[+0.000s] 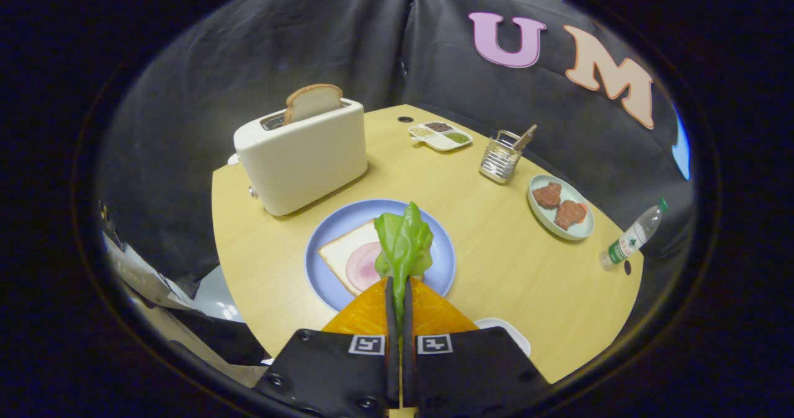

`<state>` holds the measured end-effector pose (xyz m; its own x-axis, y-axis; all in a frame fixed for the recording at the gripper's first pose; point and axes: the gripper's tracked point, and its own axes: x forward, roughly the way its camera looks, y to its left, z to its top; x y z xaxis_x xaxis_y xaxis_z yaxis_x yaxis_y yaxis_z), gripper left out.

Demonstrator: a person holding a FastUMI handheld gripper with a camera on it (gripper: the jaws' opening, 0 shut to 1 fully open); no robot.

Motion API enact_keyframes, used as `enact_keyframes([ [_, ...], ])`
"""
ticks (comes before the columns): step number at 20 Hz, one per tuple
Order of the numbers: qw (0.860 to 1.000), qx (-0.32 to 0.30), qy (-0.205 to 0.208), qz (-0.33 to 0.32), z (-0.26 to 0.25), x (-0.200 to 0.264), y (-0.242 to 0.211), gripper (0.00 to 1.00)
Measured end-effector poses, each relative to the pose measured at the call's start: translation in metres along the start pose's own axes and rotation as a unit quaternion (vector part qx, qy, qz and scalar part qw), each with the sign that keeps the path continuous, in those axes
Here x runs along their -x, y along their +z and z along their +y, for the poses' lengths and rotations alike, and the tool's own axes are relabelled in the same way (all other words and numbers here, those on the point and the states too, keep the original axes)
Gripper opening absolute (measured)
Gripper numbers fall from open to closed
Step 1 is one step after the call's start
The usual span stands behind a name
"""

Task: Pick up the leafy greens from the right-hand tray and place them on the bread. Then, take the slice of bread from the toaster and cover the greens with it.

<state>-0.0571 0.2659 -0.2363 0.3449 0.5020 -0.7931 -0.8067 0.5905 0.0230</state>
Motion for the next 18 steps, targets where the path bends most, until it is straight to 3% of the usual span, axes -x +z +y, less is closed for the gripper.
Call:
enact_keyframes([
  [8,0.999,0.018,0.032,0.003,0.035,-0.031,0.022,0.05],
  [17,0.996,0.046,0.06,0.036,0.063,-0.07,0.016,0.05],
  [18,0.996,0.05,0.06,0.039,0.063,-0.073,0.014,0.09],
])
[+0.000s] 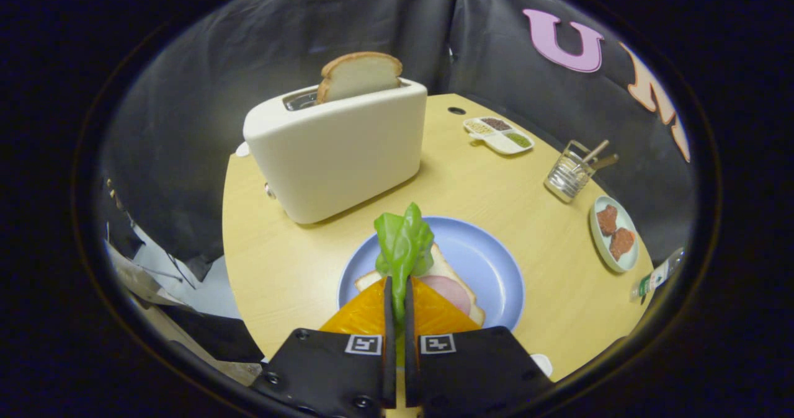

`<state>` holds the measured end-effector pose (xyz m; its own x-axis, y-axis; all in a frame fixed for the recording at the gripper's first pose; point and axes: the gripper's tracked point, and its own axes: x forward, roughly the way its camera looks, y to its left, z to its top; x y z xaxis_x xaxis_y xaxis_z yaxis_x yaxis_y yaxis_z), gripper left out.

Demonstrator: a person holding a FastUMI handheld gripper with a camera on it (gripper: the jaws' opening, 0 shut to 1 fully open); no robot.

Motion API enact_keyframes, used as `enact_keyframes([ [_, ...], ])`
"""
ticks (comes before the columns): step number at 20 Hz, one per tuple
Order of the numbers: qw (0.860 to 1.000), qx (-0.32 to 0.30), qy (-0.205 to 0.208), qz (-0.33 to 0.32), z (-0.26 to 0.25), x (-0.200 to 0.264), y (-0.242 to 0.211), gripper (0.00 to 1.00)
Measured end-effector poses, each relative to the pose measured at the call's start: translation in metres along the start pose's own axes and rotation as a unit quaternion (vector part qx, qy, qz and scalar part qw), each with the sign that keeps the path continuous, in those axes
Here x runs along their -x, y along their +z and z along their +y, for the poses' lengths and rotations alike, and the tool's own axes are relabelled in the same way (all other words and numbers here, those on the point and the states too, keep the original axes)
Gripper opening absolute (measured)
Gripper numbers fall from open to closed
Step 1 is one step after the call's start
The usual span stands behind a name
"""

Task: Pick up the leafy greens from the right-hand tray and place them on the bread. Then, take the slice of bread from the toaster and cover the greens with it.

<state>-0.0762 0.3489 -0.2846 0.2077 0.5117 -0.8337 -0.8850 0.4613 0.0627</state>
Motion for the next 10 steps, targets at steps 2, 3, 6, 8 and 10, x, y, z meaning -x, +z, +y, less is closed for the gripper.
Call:
enact_keyframes([
  [2,1.0,0.004,-0.01,-0.002,-0.007,-0.005,0.003,0.09],
  [3,1.0,0.0,-0.009,-0.002,-0.007,-0.007,0.003,0.09],
  [6,1.0,-0.001,-0.019,0.001,-0.019,-0.011,0.003,0.24],
  [8,1.0,-0.006,-0.021,0.009,-0.021,-0.016,-0.001,0.35],
  [10,1.0,-0.01,-0.016,0.012,-0.021,-0.015,-0.002,0.47],
])
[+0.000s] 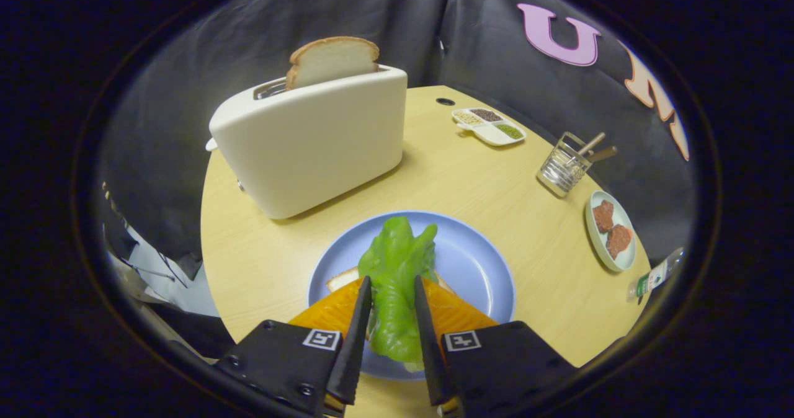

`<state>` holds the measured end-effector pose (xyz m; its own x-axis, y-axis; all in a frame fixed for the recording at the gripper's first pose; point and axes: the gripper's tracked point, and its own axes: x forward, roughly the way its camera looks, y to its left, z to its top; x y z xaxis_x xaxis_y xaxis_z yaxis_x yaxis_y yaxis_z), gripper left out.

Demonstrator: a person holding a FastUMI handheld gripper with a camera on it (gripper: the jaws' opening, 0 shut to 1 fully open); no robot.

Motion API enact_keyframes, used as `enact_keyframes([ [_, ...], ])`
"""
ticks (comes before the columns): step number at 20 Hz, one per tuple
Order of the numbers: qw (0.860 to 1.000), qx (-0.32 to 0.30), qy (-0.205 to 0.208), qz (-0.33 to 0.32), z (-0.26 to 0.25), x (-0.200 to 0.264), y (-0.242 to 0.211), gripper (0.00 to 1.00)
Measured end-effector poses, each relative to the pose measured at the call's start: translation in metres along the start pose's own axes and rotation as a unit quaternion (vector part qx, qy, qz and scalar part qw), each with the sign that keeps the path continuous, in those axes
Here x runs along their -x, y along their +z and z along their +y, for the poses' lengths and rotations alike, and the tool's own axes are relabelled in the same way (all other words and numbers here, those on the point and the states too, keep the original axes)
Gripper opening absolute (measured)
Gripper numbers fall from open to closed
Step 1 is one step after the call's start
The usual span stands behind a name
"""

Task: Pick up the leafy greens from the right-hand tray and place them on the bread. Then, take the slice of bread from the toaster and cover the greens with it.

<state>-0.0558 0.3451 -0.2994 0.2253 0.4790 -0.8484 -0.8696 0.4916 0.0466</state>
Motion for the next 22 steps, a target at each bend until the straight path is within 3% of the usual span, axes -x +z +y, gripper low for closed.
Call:
enact_keyframes([
  [8,1.0,-0.015,0.008,-0.004,0.0,0.009,0.002,0.97],
  [15,0.999,-0.025,0.0,-0.031,0.002,0.037,0.029,0.99],
  [22,0.997,-0.04,-0.002,-0.062,0.015,0.066,0.084,1.0],
])
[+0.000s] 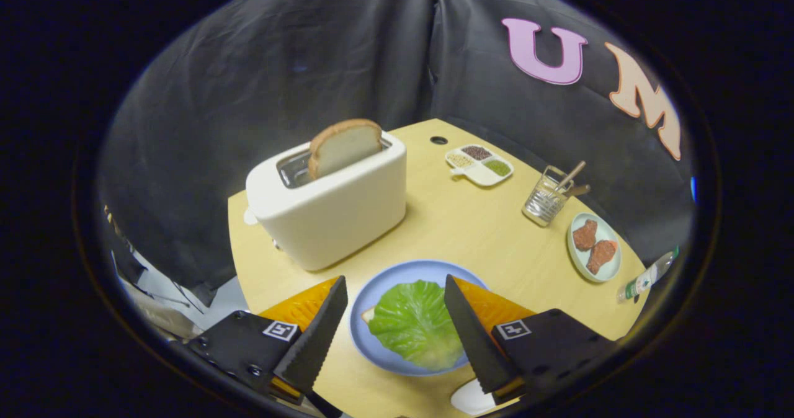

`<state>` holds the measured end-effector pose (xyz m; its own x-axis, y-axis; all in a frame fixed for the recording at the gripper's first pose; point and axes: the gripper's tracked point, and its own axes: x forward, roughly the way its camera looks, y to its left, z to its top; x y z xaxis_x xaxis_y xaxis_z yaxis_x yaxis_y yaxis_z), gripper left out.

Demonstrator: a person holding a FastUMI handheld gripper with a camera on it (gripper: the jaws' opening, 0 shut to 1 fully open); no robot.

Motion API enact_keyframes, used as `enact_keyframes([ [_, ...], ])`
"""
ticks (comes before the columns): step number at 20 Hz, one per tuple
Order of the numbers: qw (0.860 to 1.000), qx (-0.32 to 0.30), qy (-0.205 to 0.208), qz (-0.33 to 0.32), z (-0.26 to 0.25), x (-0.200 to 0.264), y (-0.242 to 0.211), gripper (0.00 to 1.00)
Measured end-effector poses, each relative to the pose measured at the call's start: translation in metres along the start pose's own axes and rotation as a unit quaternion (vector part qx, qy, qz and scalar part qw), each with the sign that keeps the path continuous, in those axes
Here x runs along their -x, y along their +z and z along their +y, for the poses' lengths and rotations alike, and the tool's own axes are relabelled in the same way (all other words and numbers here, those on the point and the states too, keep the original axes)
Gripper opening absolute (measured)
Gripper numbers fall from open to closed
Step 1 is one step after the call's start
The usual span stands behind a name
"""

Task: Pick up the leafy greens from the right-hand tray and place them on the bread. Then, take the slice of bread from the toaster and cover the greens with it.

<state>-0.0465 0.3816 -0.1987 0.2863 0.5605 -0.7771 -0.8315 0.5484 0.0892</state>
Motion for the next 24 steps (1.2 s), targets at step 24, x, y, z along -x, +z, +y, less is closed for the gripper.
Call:
enact_keyframes([
  [24,0.998,-0.047,0.009,-0.051,0.067,-0.043,0.147,0.99],
])
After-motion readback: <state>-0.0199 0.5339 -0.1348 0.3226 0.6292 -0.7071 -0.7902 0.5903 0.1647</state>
